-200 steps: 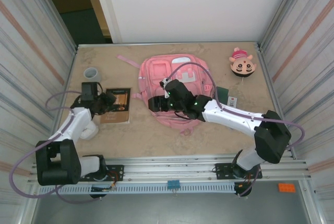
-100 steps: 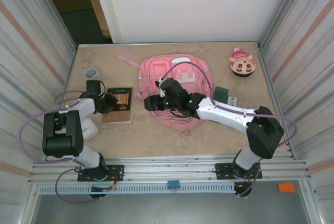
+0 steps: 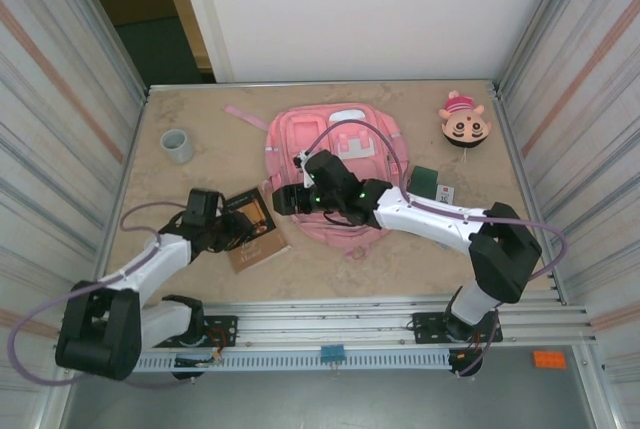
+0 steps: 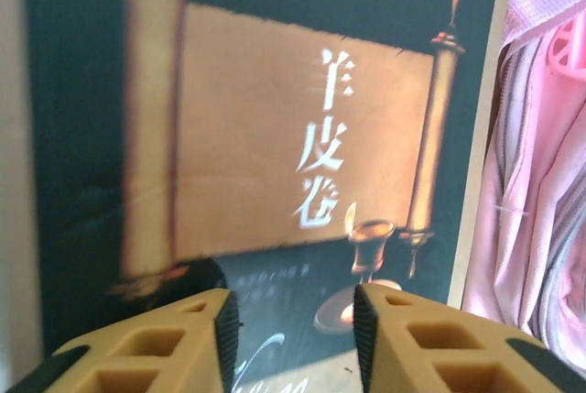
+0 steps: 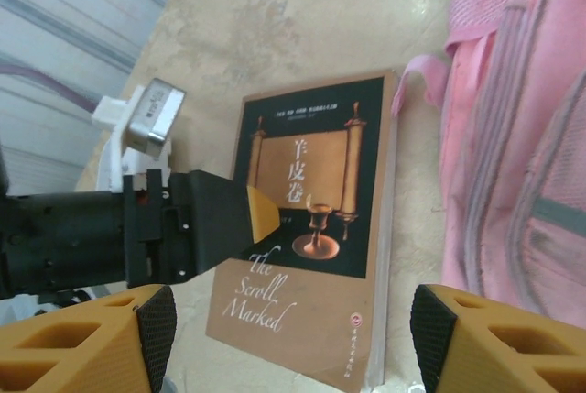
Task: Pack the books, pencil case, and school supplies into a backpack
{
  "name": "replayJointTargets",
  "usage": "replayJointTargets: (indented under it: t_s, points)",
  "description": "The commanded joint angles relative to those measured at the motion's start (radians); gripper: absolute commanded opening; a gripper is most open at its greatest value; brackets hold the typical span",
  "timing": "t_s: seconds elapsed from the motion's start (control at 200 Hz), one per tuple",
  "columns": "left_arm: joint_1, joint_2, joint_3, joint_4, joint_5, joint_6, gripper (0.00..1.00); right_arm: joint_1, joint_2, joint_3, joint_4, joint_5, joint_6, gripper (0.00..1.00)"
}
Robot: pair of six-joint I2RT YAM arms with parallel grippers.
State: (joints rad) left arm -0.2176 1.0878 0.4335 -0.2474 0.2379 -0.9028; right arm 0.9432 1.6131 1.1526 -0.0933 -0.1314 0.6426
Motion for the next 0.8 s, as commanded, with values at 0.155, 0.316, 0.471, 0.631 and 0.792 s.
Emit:
replayJointTargets:
  t_s: [0.155, 0.316, 0.471, 0.631, 0.792]
  points:
    - [0.139, -0.193, 0.046, -0.2, 0.053, 0.132, 0.51, 0.013, 0.132, 0.175, -0.138, -0.083, -0.004, 0.69]
    - [0.308, -0.254, 0.001, -0.198, 0.184, 0.214, 0.53, 0.028, 0.262, 0.323, -0.256, -0.098, -0.026, 0.68]
    - [0.414, -0.294, -0.041, -0.139, 0.233, 0.226, 0.54, 0.05, 0.403, 0.483, -0.397, -0.055, -0.047, 0.68]
    - [0.422, -0.284, -0.075, -0.108, 0.207, 0.206, 0.54, 0.054, 0.505, 0.577, -0.491, 0.0, -0.059, 0.68]
    - [0.422, -0.211, -0.107, -0.037, 0.261, 0.195, 0.53, 0.047, 0.594, 0.658, -0.594, 0.069, -0.091, 0.69]
